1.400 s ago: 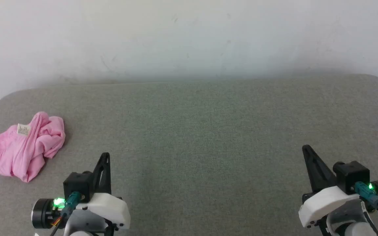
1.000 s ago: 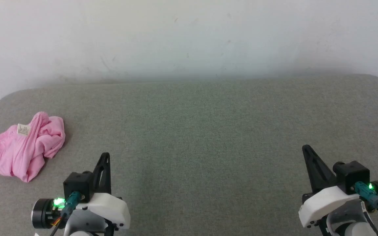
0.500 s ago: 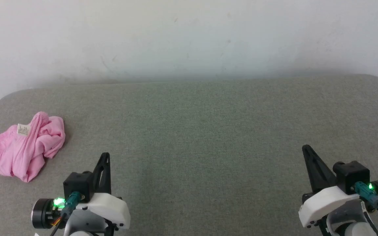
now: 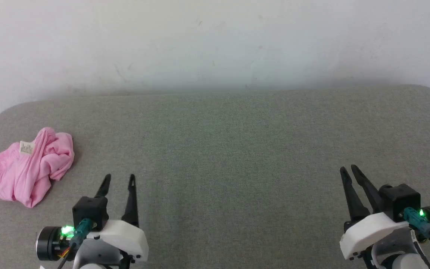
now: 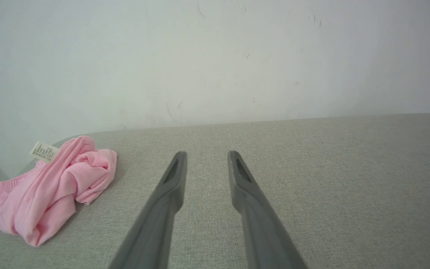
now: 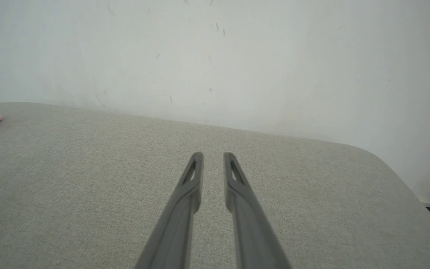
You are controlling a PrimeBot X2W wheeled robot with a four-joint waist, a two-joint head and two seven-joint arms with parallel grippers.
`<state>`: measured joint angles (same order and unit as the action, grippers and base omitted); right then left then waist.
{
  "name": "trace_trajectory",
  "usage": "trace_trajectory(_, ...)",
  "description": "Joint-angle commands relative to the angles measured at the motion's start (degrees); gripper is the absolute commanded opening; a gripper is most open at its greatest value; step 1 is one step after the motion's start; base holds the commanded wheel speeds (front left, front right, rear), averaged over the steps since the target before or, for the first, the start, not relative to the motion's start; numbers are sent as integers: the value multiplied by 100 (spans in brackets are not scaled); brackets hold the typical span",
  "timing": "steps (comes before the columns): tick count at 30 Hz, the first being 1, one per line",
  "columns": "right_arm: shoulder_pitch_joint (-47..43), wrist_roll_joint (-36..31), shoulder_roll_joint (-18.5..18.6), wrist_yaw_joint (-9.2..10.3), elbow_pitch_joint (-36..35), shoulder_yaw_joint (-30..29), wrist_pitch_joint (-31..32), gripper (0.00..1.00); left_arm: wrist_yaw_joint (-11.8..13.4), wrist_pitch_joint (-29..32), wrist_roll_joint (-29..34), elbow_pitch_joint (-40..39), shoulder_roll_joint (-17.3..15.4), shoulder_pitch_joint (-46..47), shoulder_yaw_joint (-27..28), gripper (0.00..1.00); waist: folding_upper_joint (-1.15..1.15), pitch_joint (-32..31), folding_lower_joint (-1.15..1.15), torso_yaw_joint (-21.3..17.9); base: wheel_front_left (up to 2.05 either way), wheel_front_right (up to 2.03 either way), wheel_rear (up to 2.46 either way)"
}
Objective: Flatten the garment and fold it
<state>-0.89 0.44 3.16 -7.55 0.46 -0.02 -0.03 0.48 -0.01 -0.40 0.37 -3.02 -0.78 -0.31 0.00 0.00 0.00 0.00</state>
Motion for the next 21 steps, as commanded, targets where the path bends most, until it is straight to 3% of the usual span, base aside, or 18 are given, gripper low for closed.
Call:
trace_trajectory(1,-1,6,0,0,2,0,-8,100,2,-9,-7,4,0,-1,-3,100,0,1,0,0,0,0,0)
trace_trajectory(21,-19,73,-5,1,-26,-71,-248,100,60,-248,-198,95,2,-48,-92,100,0,-11,0,9,0,0,0)
